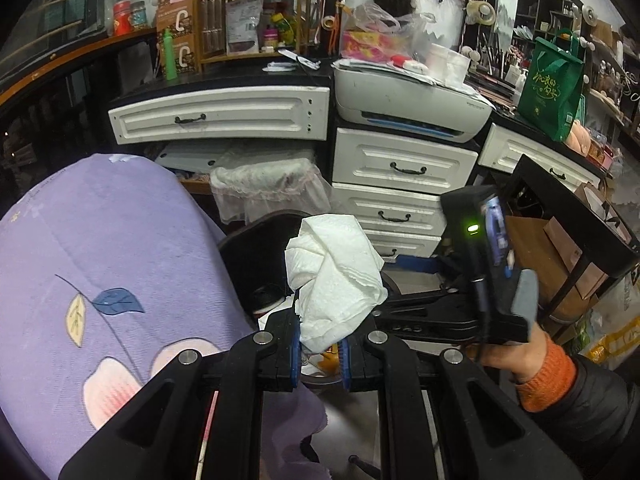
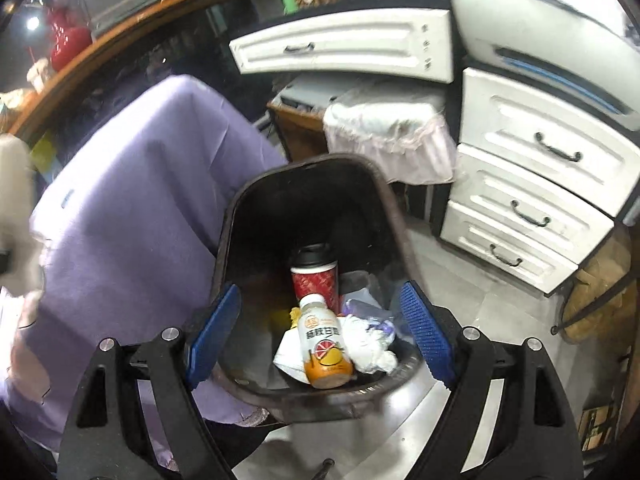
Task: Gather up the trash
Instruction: 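Move the tissue over the bin and open the left gripper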
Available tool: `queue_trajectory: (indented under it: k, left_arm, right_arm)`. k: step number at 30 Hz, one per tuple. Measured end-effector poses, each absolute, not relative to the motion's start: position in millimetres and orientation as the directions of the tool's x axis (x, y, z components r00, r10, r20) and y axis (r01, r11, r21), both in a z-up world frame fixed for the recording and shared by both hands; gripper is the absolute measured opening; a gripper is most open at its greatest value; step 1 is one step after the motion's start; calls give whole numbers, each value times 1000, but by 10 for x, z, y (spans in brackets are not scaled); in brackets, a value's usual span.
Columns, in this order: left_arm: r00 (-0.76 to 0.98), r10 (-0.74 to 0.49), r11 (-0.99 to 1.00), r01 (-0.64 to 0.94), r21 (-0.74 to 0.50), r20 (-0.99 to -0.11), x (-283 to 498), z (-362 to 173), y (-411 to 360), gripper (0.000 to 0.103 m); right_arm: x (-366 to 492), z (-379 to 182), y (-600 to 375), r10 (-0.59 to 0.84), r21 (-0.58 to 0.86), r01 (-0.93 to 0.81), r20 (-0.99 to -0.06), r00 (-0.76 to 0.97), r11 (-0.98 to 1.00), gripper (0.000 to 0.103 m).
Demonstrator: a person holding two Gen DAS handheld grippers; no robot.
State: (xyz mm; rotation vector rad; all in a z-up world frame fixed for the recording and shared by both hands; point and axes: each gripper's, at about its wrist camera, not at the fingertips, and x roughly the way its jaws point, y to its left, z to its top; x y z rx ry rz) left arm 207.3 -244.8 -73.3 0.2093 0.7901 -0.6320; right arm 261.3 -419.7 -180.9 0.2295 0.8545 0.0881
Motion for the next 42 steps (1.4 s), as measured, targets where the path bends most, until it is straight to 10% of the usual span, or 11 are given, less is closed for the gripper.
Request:
queue_trajectory:
  k: [17, 22, 42]
  left_arm:
    - [428, -415, 777, 625, -69, -803, 2361, -1140, -3062, 16]
    - [417, -379, 794, 604, -60, -826, 2516, -1250, -3170, 48]
    - [576, -472, 835, 535, -129, -667, 2002, -635, -2440, 89]
  right_arm:
    - [1831, -1625, -4749, 96, 270, 141, -705, 703, 952, 82]
    - [1700, -1614, -4804, 89, 277, 157, -705, 704, 948, 83]
    - [1407, -1215, -4606, 64, 328, 202, -648, 759, 923, 93]
